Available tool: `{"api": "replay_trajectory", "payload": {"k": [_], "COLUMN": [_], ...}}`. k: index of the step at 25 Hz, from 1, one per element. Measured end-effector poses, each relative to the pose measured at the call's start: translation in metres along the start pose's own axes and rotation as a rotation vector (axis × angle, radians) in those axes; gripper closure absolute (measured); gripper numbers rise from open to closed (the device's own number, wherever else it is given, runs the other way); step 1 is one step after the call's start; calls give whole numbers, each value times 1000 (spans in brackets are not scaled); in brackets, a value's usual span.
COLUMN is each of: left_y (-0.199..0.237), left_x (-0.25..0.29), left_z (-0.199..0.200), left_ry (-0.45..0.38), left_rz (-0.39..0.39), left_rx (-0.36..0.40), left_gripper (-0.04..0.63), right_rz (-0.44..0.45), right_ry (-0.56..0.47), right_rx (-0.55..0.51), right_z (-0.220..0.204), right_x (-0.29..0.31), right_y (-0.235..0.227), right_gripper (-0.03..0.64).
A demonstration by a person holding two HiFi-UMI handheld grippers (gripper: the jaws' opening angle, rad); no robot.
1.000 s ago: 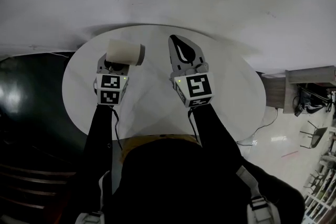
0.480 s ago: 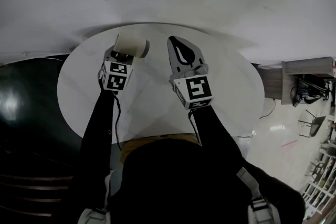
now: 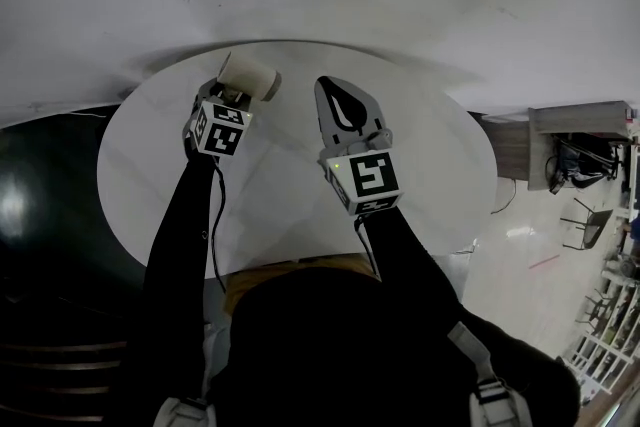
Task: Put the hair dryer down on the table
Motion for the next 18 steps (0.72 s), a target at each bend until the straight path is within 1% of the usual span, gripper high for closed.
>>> {"api": "replay_trajectory", "payload": {"k": [3, 6, 10, 12, 18], "left_y": [-4, -10, -21, -22, -19], "left_x": [11, 22, 36, 38, 42], "left_z": [0, 0, 0, 1, 1], "left_ry": [32, 75, 126, 130, 155], "left_rz": [6, 3, -48, -70, -112], "left_rx": [46, 116, 233, 243, 219], "left_gripper": [371, 368, 365, 365, 365], "right_rz": [-2, -15, -21, -22, -20], "right_ry": [12, 27, 31, 36, 50], "right_rx": [4, 11, 7, 7, 10], "right_z": [-6, -11, -13, -14, -19], "right_x": [-1, -2, -3, -4, -6], "right_y": [0, -3, -4, -4, -1], "right_gripper": [588, 589, 588, 589, 588]}}
Point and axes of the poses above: the fingertips, and each gripper's own axes: x forward along the fingers, y to its left, z out of its top, the point moved 7 cm from there along -x, backward along the fingers, and after that the axes turned 2 degrees about -y, right-handed, at the moved point
